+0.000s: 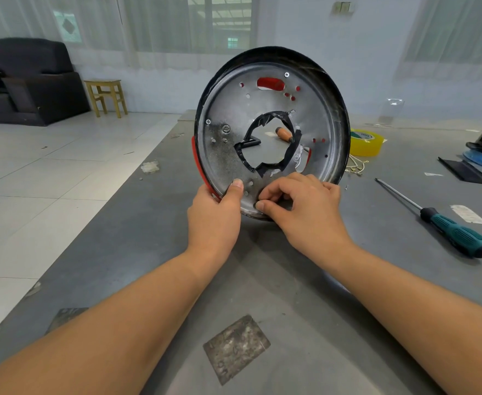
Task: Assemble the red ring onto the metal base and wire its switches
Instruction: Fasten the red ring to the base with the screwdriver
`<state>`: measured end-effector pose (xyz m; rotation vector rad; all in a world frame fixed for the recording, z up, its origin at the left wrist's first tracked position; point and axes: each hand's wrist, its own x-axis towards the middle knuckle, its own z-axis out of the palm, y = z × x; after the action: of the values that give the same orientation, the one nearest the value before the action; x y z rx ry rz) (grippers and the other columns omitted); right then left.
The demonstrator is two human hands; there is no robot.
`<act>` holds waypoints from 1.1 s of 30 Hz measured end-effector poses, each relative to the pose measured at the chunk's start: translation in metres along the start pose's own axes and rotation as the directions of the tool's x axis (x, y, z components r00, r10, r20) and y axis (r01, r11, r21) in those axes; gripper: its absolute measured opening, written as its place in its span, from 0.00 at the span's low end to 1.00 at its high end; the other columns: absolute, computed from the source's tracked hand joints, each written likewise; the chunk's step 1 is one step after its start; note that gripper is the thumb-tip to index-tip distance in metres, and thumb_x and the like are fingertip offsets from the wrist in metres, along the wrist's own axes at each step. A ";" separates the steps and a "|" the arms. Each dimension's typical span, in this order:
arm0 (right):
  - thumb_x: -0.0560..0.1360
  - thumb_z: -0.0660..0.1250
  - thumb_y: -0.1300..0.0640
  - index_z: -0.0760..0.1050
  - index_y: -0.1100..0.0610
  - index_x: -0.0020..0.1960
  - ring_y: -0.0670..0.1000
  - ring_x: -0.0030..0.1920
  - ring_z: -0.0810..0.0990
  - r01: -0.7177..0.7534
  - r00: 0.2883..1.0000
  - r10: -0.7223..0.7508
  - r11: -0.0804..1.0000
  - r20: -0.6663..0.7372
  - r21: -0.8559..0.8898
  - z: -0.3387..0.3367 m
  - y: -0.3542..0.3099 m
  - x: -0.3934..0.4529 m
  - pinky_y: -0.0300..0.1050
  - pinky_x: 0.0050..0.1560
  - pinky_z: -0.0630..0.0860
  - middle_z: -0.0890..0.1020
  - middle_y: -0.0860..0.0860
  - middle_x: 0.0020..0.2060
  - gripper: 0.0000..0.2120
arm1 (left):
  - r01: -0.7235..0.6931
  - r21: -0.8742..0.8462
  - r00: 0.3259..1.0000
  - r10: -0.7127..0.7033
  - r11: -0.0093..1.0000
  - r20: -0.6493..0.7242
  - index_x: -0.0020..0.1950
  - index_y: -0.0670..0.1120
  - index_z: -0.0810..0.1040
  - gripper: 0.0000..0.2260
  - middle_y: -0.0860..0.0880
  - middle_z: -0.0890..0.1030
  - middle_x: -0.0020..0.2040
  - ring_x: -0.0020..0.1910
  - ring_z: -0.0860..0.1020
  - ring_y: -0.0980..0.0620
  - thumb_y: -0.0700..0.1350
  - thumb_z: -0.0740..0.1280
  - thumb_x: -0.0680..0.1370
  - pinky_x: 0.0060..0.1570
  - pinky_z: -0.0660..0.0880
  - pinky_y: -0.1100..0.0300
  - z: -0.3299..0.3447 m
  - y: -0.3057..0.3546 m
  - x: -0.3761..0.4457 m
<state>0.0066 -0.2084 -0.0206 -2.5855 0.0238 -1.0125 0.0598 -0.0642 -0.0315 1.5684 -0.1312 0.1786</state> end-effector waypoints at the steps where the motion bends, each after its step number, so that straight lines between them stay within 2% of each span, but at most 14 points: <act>1: 0.74 0.72 0.42 0.80 0.40 0.44 0.39 0.47 0.68 0.003 1.000 -0.003 1.000 -0.001 0.004 0.000 0.000 0.000 0.42 0.51 0.52 0.76 0.37 0.40 0.04 | 0.004 -0.005 1.000 -0.004 1.000 -0.005 0.58 0.51 0.82 0.08 0.54 0.86 0.52 0.55 0.83 0.52 0.53 0.71 0.81 0.56 0.77 0.56 0.000 0.000 0.000; 3: 0.73 0.73 0.43 0.80 0.40 0.43 0.39 0.47 0.69 0.001 1.000 -0.001 1.000 -0.003 0.019 0.000 0.000 0.001 0.42 0.51 0.52 0.76 0.37 0.40 0.04 | 0.008 -0.013 1.000 -0.009 1.000 -0.017 0.58 0.50 0.82 0.09 0.53 0.86 0.52 0.56 0.83 0.50 0.52 0.71 0.81 0.59 0.77 0.53 0.000 0.000 0.000; 7: 0.73 0.74 0.43 0.80 0.40 0.43 0.40 0.47 0.70 0.004 1.000 -0.004 0.999 0.000 0.032 -0.001 0.002 0.003 0.43 0.51 0.53 0.76 0.37 0.39 0.04 | 0.018 -0.019 1.000 -0.019 1.000 -0.013 0.57 0.49 0.83 0.09 0.53 0.86 0.51 0.54 0.83 0.50 0.53 0.71 0.81 0.55 0.77 0.55 -0.001 0.000 0.001; 14: 0.73 0.74 0.43 0.81 0.41 0.43 0.40 0.47 0.71 -0.004 1.000 0.003 0.999 0.014 0.054 0.001 0.006 0.003 0.45 0.53 0.54 0.78 0.39 0.40 0.04 | 0.018 -0.008 1.000 -0.019 1.000 -0.011 0.57 0.51 0.82 0.09 0.54 0.85 0.51 0.54 0.83 0.51 0.53 0.71 0.81 0.55 0.77 0.55 0.000 -0.001 0.000; 15: 0.73 0.74 0.43 0.81 0.41 0.43 0.40 0.48 0.71 -0.002 1.000 0.001 0.998 0.019 0.056 0.001 0.006 0.002 0.45 0.53 0.54 0.78 0.39 0.40 0.04 | 0.022 -0.010 1.000 -0.022 1.000 -0.009 0.57 0.51 0.81 0.09 0.53 0.85 0.50 0.54 0.83 0.48 0.53 0.71 0.81 0.56 0.78 0.52 0.000 -0.001 0.001; 17: 0.73 0.73 0.42 0.82 0.41 0.45 0.40 0.49 0.72 -0.001 1.000 -0.001 0.998 0.029 0.070 0.001 0.006 0.001 0.45 0.55 0.55 0.78 0.39 0.42 0.04 | 0.036 -0.032 0.999 -0.036 0.999 0.010 0.57 0.49 0.81 0.10 0.47 0.85 0.47 0.54 0.83 0.37 0.54 0.70 0.81 0.57 0.79 0.44 0.000 -0.001 0.001; 19: 0.74 0.73 0.42 0.82 0.41 0.46 0.40 0.51 0.73 -0.005 0.999 0.001 0.996 0.040 0.093 0.001 0.006 0.000 0.47 0.57 0.56 0.79 0.38 0.43 0.04 | 0.048 -0.047 0.999 -0.047 0.998 0.028 0.57 0.48 0.80 0.11 0.48 0.82 0.45 0.55 0.82 0.33 0.54 0.70 0.81 0.56 0.79 0.41 0.000 -0.002 0.002; 21: 0.75 0.72 0.44 0.83 0.41 0.48 0.41 0.53 0.74 0.005 0.999 -0.011 0.994 0.048 0.109 0.001 0.005 -0.002 0.47 0.59 0.56 0.80 0.38 0.44 0.03 | 0.054 -0.044 0.998 -0.053 0.998 0.020 0.57 0.49 0.80 0.11 0.50 0.82 0.45 0.48 0.83 0.37 0.55 0.70 0.81 0.52 0.80 0.44 -0.001 -0.005 0.006; 23: 0.78 0.71 0.47 0.83 0.41 0.51 0.41 0.55 0.74 0.041 0.999 -0.045 0.994 0.030 0.101 0.000 0.005 -0.003 0.47 0.61 0.57 0.81 0.38 0.48 0.04 | 0.067 -0.046 0.998 -0.067 0.997 0.005 0.55 0.49 0.80 0.10 0.50 0.82 0.44 0.36 0.80 0.50 0.55 0.70 0.81 0.39 0.80 0.55 -0.002 -0.009 0.009; 25: 0.79 0.69 0.52 0.81 0.43 0.53 0.42 0.57 0.74 0.072 0.997 -0.069 0.992 -0.031 0.100 -0.002 0.007 -0.003 0.46 0.62 0.59 0.80 0.38 0.49 0.06 | 0.087 -0.057 0.996 -0.087 0.995 -0.002 0.53 0.49 0.79 0.10 0.49 0.81 0.42 0.24 0.76 0.57 0.55 0.69 0.82 0.26 0.73 0.63 -0.004 -0.012 0.012; 26: 0.79 0.69 0.54 0.80 0.44 0.53 0.44 0.56 0.75 0.076 0.995 -0.068 0.990 -0.072 0.119 -0.005 0.009 -0.003 0.47 0.62 0.61 0.79 0.39 0.49 0.06 | 0.098 -0.067 0.995 -0.099 0.993 -0.004 0.52 0.49 0.79 0.10 0.49 0.81 0.41 0.21 0.74 0.57 0.55 0.69 0.82 0.25 0.72 0.63 -0.005 -0.014 0.014; 29: 0.79 0.68 0.56 0.73 0.47 0.53 0.45 0.52 0.72 0.053 0.989 -0.028 0.983 -0.142 0.177 -0.015 0.025 -0.006 0.49 0.58 0.69 0.76 0.42 0.48 0.06 | 0.144 -0.156 0.989 -0.148 0.977 -0.016 0.52 0.49 0.77 0.09 0.49 0.83 0.42 0.22 0.75 0.54 0.54 0.69 0.82 0.32 0.72 0.58 -0.009 -0.016 0.019; 33: 0.79 0.68 0.52 0.72 0.47 0.57 0.43 0.50 0.72 -0.117 0.993 0.119 0.987 -0.010 0.110 -0.024 0.054 -0.009 0.47 0.55 0.73 0.75 0.43 0.50 0.08 | 0.194 -0.271 0.977 -0.210 0.943 -0.033 0.57 0.46 0.77 0.10 0.48 0.85 0.44 0.23 0.76 0.53 0.52 0.69 0.82 0.29 0.71 0.59 -0.012 -0.017 0.027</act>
<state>-0.0095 -0.2658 -0.0284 -2.4458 0.1215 -0.9652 0.0896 -0.0516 -0.0427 1.2964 0.0535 0.0441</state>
